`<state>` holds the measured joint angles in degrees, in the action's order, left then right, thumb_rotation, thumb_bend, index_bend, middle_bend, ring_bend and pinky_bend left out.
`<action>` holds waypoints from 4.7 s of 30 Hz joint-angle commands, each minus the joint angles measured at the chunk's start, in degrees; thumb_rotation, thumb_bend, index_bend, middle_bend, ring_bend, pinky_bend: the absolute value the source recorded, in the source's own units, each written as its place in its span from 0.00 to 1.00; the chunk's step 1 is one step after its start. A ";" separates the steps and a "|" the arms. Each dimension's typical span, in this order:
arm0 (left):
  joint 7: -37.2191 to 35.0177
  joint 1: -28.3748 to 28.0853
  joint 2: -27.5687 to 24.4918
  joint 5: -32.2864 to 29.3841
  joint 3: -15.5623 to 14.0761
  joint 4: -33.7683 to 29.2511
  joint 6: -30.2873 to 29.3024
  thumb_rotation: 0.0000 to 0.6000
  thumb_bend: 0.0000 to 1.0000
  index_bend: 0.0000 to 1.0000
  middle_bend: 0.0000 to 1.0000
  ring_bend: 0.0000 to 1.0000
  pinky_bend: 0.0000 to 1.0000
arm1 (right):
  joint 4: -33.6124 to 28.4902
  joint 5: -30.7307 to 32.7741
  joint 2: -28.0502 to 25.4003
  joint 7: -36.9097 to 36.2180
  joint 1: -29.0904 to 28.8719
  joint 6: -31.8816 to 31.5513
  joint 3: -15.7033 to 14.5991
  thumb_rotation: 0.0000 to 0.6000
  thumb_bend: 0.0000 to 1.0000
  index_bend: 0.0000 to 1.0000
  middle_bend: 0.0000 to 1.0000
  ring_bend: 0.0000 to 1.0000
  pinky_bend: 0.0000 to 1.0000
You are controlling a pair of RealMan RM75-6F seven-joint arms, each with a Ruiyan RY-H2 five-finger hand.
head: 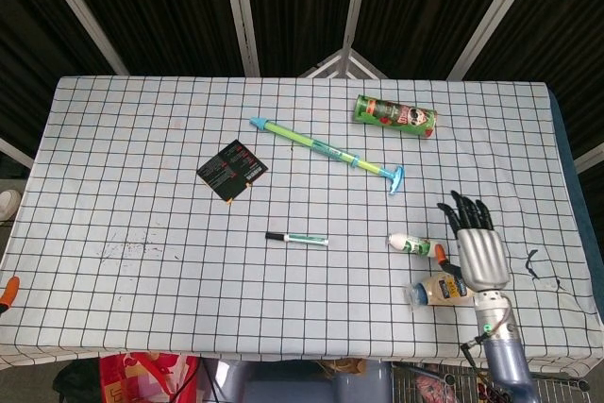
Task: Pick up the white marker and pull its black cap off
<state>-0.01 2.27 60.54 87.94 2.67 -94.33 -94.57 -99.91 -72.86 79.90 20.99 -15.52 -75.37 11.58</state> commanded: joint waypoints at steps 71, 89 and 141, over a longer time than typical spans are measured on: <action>-6.10 -1.43 4.62 -7.92 1.40 11.90 7.81 1.00 0.50 0.00 0.00 0.00 0.04 | 23.18 24.99 37.68 22.17 -24.78 7.37 5.66 1.00 0.42 0.49 0.03 0.06 0.00; -5.96 -1.50 5.08 -8.40 1.64 12.22 8.14 1.00 0.50 0.00 0.00 0.00 0.04 | 25.00 22.91 38.19 18.95 -24.86 8.72 4.91 1.00 0.42 0.61 0.03 0.06 0.00; -7.54 -0.93 5.86 -9.33 1.78 13.99 8.69 1.00 0.50 0.00 0.00 0.00 0.04 | 22.85 24.76 37.73 22.01 -25.80 8.01 5.45 1.00 0.42 0.46 0.03 0.05 0.00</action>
<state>-7.54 1.32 66.39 78.62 4.44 -80.36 -85.88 -77.07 -48.09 117.64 43.01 -41.32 -67.36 17.03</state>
